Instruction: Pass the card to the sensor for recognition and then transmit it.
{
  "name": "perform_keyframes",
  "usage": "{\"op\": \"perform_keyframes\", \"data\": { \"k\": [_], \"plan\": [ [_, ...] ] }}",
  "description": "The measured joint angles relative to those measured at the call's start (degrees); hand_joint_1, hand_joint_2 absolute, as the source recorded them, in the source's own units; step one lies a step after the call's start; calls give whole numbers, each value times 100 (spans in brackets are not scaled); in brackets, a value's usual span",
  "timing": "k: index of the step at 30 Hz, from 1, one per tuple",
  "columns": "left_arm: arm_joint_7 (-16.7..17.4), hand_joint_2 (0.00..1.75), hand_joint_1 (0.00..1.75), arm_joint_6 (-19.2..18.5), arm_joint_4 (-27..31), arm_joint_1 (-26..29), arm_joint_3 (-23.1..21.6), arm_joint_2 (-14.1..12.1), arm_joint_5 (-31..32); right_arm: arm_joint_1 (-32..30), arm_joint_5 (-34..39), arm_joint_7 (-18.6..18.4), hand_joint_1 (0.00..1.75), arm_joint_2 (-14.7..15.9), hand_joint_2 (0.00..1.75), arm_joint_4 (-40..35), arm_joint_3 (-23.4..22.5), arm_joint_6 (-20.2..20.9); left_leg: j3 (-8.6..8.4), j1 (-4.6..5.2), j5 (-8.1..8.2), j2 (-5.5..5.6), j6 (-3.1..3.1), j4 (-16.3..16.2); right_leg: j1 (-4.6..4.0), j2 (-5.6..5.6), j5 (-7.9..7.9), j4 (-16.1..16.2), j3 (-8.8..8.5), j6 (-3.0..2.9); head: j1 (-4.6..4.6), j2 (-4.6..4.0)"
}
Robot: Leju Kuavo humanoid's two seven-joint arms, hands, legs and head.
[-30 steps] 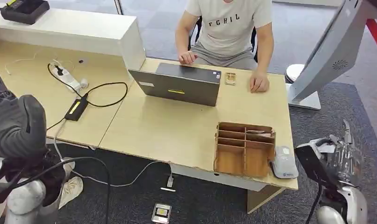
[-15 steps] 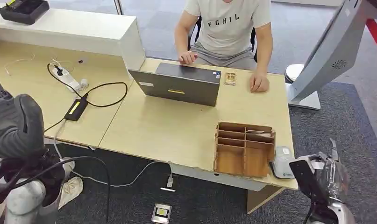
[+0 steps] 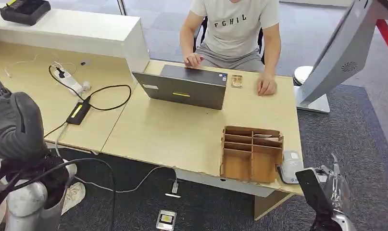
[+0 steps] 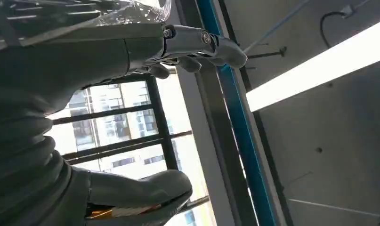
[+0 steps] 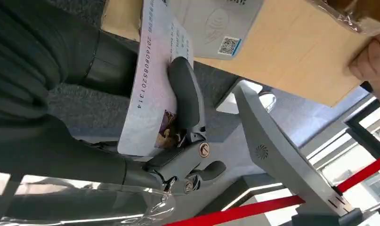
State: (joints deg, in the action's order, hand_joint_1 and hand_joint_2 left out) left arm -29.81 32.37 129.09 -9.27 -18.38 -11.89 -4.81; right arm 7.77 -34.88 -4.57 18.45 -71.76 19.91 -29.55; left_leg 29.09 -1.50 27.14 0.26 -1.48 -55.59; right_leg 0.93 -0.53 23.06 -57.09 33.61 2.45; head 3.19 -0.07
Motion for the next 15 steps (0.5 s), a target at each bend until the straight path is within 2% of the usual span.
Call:
{"op": "perform_keyframes", "data": {
  "k": [15],
  "plan": [
    [-20,175,0,2,-103,-140,-118,0,-42,427,44,324,175,-155,175,752,39,17,0,0,0,-1,0,0,0,-1,0,0,0,0,0,0]
  ]
}}
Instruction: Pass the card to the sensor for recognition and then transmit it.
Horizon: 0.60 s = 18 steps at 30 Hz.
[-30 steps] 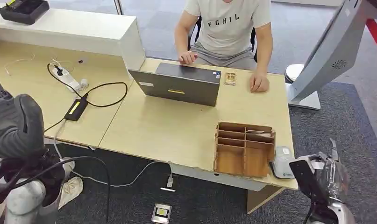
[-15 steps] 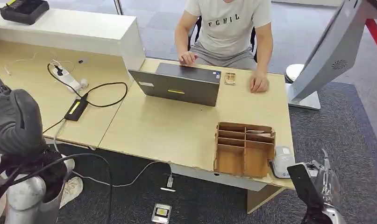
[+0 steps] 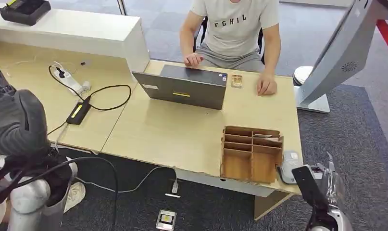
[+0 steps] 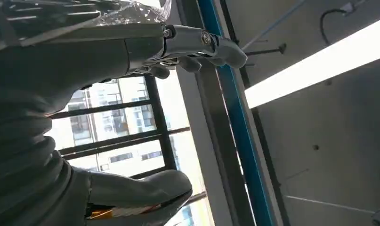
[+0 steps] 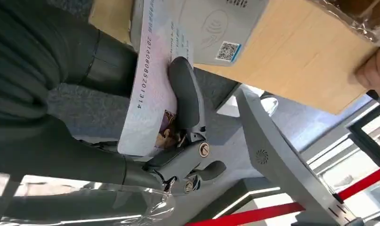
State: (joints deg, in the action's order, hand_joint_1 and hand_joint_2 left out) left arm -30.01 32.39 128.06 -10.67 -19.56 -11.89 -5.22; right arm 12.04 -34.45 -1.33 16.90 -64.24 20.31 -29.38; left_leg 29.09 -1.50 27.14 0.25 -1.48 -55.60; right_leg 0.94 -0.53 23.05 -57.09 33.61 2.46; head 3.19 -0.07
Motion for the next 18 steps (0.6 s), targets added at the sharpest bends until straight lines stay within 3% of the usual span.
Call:
{"op": "perform_keyframes", "data": {
  "k": [18],
  "plan": [
    [-48,175,0,-20,-52,-41,-83,4,2,468,157,146,175,-199,175,947,105,20,2,0,0,1,0,0,0,0,0,0,0,0,-2,0]
  ]
}}
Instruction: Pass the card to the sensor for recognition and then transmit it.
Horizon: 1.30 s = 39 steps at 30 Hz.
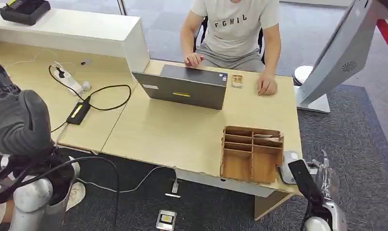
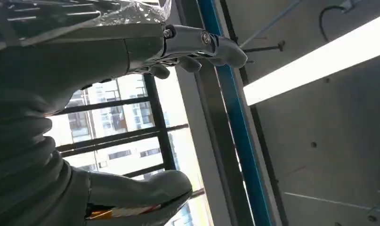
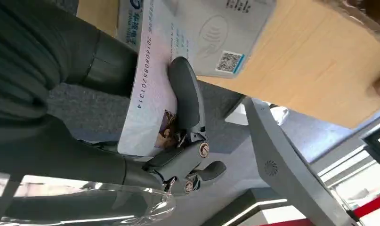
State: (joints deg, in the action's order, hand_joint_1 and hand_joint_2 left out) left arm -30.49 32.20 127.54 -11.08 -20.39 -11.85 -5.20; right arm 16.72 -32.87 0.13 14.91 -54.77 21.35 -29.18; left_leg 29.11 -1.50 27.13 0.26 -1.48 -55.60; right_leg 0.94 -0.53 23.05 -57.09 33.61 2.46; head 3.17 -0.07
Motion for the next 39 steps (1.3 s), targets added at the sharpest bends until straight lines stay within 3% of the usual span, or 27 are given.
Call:
{"op": "perform_keyframes", "data": {
  "k": [14,39],
  "plan": [
    [46,175,0,13,0,3,-7,2,11,158,-216,-72,175,-77,175,690,44,-66,-7,0,0,-2,0,0,0,-1,-1,0,-3,0,2,0],
    [83,175,0,20,0,3,-52,11,59,319,-485,-79,175,-168,175,953,50,-98,-17,0,0,-3,0,0,0,-1,-2,0,-13,0,2,0]
  ]
}}
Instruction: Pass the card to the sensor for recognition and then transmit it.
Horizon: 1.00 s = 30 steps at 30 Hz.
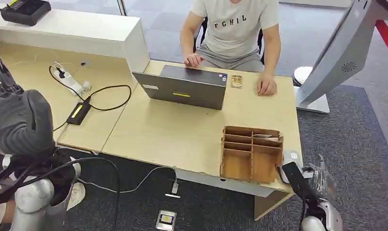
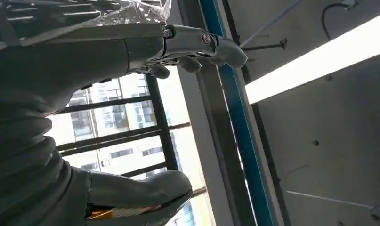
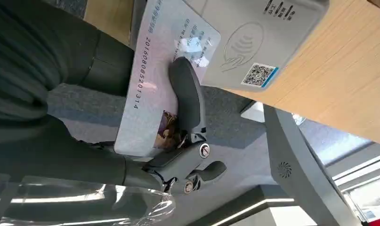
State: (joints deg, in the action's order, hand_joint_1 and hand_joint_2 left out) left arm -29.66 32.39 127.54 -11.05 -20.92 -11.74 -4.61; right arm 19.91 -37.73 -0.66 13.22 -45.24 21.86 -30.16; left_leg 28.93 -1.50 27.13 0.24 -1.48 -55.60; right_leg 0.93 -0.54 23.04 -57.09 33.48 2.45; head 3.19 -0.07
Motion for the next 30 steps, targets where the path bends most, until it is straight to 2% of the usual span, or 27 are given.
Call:
{"op": "perform_keyframes", "data": {
  "k": [8,12,23,30],
  "plan": [
    [0,175,0,-22,0,-4,-7,4,-55,9,-113,-66,175,15,175,-61,7,-65,0,0,0,0,0,0,0,0,0,0,0,0,0,0],
    [-24,175,0,-72,-22,-29,-9,15,-94,21,-510,-326,175,129,175,-333,11,-68,3,1,0,1,1,-1,1,0,-1,0,0,1,-2,0],
    [-183,175,0,-280,-171,-225,-52,103,-208,493,-1187,-359,175,343,175,-1604,-31,581,2,1,-1,-2,0,-2,1,-2,-4,-1,3,0,0,0],
    [-325,175,0,-465,-295,-305,-77,192,-352,1163,-1322,-335,175,341,175,-1906,41,953,4,1,-3,-3,1,-2,1,-2,-6,-1,4,1,0,0]
  ]
}}
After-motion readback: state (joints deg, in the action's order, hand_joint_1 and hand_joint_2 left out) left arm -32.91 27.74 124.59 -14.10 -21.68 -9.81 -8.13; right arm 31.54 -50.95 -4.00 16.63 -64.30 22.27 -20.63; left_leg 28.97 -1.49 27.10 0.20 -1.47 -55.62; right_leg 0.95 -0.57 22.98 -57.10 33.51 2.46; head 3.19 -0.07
